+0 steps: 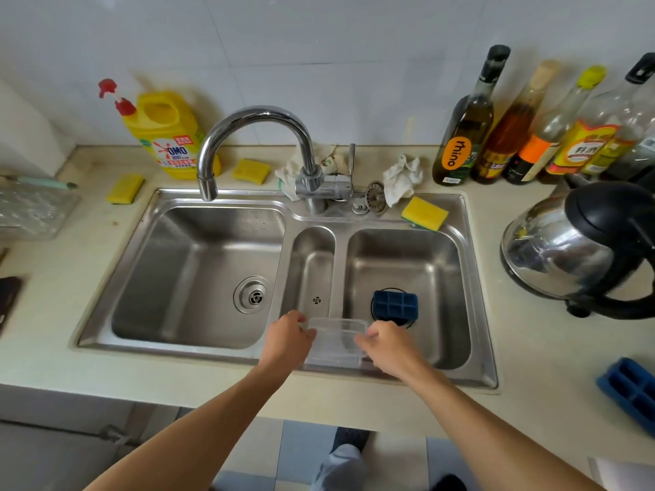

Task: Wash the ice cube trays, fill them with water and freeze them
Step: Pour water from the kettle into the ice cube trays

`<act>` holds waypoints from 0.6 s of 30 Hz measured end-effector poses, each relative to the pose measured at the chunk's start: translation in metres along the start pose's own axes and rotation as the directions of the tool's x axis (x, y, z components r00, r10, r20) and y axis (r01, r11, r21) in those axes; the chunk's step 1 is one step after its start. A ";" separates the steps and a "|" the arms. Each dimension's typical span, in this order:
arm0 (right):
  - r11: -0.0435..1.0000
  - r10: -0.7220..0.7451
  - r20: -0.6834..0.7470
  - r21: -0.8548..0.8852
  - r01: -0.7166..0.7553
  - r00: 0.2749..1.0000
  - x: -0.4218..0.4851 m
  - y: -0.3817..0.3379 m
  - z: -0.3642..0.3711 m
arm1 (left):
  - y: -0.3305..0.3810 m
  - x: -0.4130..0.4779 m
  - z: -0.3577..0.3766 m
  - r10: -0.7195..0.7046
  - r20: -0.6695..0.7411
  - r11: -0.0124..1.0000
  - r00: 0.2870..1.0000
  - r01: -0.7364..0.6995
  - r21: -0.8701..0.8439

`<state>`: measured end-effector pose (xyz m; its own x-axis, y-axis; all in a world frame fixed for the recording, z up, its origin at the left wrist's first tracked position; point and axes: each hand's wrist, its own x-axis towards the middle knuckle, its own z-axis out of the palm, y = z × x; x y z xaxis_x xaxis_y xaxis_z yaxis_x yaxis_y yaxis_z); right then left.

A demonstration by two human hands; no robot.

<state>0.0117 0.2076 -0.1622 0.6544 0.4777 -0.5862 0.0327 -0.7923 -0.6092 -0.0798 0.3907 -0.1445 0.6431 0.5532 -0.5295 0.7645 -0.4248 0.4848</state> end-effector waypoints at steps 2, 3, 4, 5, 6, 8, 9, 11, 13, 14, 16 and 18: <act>1.000 -0.008 -0.056 0.020 0.009 0.998 -0.002 0.002 -0.009 | 0.011 0.002 0.000 0.008 0.037 1.000 0.999 -0.007 -0.026; 0.999 -0.009 -0.092 0.040 0.013 0.996 -0.002 0.005 -0.014 | 0.017 0.004 0.001 0.021 0.044 0.999 0.999 -0.019 -0.034; 0.997 -0.006 -0.127 0.071 0.015 0.992 -0.002 0.007 -0.019 | 0.025 0.006 0.003 0.034 0.049 0.999 0.998 -0.032 -0.043; 0.994 0.001 -0.159 0.105 0.016 0.987 -0.001 0.011 -0.024 | 0.033 0.009 0.006 0.052 0.055 0.998 0.997 -0.049 -0.050; 0.991 0.008 -0.183 0.136 0.018 0.983 0.001 0.015 -0.030 | 0.042 0.012 0.010 0.076 0.060 0.996 0.995 -0.073 -0.053; 0.982 0.037 -0.224 0.191 0.006 0.974 0.007 0.025 -0.040 | 0.062 0.024 0.020 0.125 0.070 0.992 0.990 -0.123 -0.027; 0.977 0.056 -0.253 0.214 0.000 0.966 0.010 0.031 -0.044 | 0.072 0.031 0.026 0.144 0.079 0.990 0.986 -0.144 -0.002; 0.969 0.089 -0.315 0.248 -0.009 0.945 0.019 0.045 -0.052 | 0.090 0.048 0.040 0.167 0.104 0.984 0.980 -0.172 0.038; 0.961 0.129 -0.332 0.275 -0.035 0.934 0.032 0.060 -0.057 | 0.104 0.067 0.054 0.178 0.136 0.979 0.975 -0.189 0.072; 0.957 0.150 -0.332 0.287 -0.052 0.931 0.039 0.067 -0.058 | 0.109 0.077 0.061 0.184 0.150 0.975 0.971 -0.199 0.095; 0.945 0.201 -0.331 0.314 -0.093 0.922 0.055 0.079 -0.058 | 0.117 0.096 0.076 0.165 0.183 0.974 0.969 -0.189 0.123; 0.926 0.251 -0.320 0.354 -0.131 0.914 0.072 0.089 -0.054 | 0.122 0.114 0.093 0.112 0.213 0.979 0.971 -0.145 0.143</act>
<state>0.1022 0.1506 -0.2296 0.8475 0.1160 -0.5180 -0.3231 -0.6616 -0.6767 0.0908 0.3360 -0.2106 0.7193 0.3366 -0.6078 0.6618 -0.5981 0.4520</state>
